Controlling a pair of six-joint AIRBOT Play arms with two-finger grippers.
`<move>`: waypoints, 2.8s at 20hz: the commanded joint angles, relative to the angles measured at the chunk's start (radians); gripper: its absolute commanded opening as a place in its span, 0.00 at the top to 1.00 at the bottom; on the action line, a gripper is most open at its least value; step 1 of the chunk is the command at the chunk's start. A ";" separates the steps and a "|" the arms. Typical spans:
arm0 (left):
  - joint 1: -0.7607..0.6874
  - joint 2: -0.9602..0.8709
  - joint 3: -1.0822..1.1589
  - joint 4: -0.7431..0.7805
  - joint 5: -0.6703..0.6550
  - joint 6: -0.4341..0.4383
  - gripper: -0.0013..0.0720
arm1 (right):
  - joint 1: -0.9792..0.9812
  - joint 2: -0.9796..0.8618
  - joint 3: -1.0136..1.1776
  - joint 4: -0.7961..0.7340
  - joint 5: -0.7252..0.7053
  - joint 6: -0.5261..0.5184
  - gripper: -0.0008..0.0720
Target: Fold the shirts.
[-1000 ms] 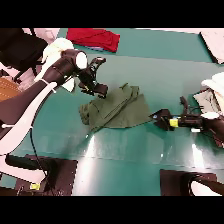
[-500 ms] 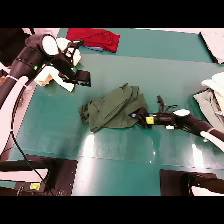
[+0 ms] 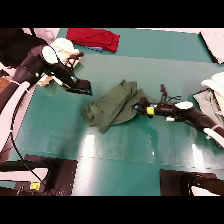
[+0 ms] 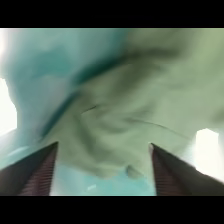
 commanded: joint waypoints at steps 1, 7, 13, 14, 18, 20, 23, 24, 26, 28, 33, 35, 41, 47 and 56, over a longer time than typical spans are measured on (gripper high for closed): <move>-0.048 -0.011 -0.076 -0.317 0.145 0.177 0.26 | -0.074 0.111 0.000 -0.121 0.033 0.074 0.96; -0.364 -0.055 -0.076 0.020 0.272 0.139 0.20 | -0.077 0.147 0.000 -0.225 0.020 0.128 0.96; -0.515 -0.058 -0.048 0.473 0.204 -0.095 0.20 | -0.181 0.148 0.000 -0.225 0.097 0.093 0.96; -0.515 -0.059 -0.050 0.475 0.168 -0.095 0.21 | -0.208 0.151 0.001 -0.226 0.106 0.086 0.96; -0.462 -0.059 -0.052 0.477 0.186 -0.163 0.21 | -0.334 0.238 0.001 -0.280 0.146 0.078 0.96; -0.429 -0.059 -0.052 0.460 0.175 -0.172 0.21 | -0.384 0.306 0.001 -0.292 0.168 0.080 0.96; -0.391 -0.063 -0.074 0.253 0.200 -0.098 0.21 | -0.439 0.377 0.002 -0.343 0.202 0.099 0.96; -0.382 -0.068 -0.095 0.084 0.247 -0.003 0.31 | -0.446 0.385 0.002 -0.352 0.215 0.100 0.96; -0.377 -0.103 -0.115 -0.066 0.330 0.117 0.41 | -0.443 0.385 0.002 -0.352 0.225 0.100 0.96; -0.377 -0.145 -0.115 -0.068 0.369 0.132 0.40 | -0.443 0.386 0.002 -0.354 0.245 0.099 0.96; -0.377 -0.230 -0.115 -0.112 0.459 0.181 0.38 | -0.443 0.386 0.002 -0.355 0.268 0.093 0.96; -0.377 -0.232 -0.115 -0.128 0.494 0.180 0.42 | -0.444 0.386 0.002 -0.355 0.277 0.089 0.96; -0.376 -0.222 -0.068 -0.116 0.487 0.179 0.93 | -0.444 0.387 0.002 -0.355 0.289 0.083 0.96; -0.306 -0.181 -0.045 -0.113 0.517 0.145 0.94 | -0.444 0.387 0.002 -0.357 0.295 0.068 0.96; -0.262 -0.221 -0.045 -0.158 0.557 0.127 0.24 | -0.444 0.386 0.002 -0.356 0.286 0.061 0.96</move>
